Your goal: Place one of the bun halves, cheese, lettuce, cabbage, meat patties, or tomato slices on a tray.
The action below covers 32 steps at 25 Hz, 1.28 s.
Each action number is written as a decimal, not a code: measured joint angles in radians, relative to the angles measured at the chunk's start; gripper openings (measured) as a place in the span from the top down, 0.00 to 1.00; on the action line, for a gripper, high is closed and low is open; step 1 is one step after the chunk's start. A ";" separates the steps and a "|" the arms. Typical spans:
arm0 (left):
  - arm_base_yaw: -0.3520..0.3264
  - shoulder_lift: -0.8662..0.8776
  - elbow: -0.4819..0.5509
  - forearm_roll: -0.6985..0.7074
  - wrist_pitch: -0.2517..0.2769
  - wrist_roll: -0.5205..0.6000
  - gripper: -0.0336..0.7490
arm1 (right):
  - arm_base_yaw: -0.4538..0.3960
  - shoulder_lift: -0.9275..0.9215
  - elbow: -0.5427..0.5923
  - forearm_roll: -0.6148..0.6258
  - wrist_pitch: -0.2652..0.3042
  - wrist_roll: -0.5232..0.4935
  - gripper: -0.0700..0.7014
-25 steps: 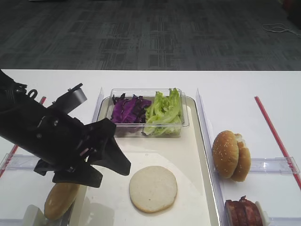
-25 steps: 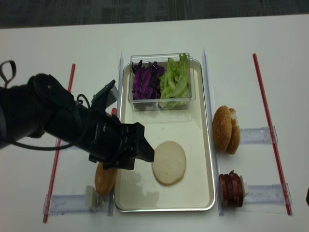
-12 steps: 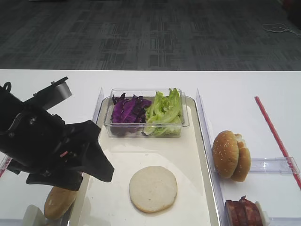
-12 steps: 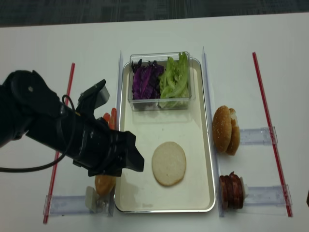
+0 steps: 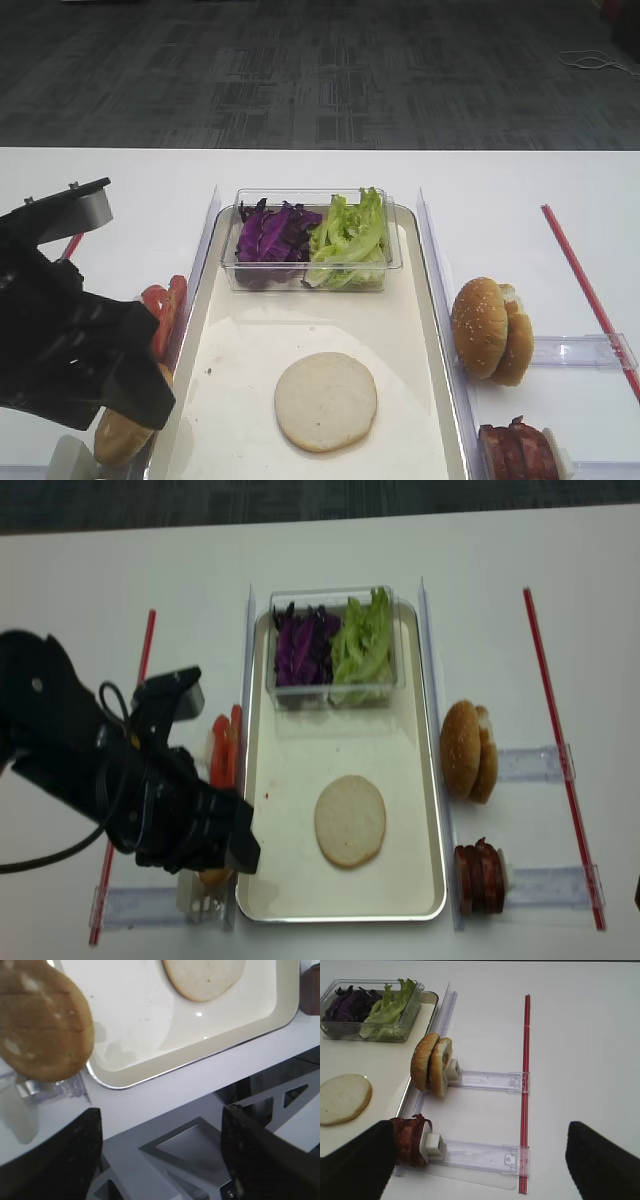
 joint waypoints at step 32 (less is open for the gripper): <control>0.000 -0.089 -0.102 0.581 0.179 -0.208 0.31 | 0.000 0.000 0.000 -0.002 0.000 0.000 0.04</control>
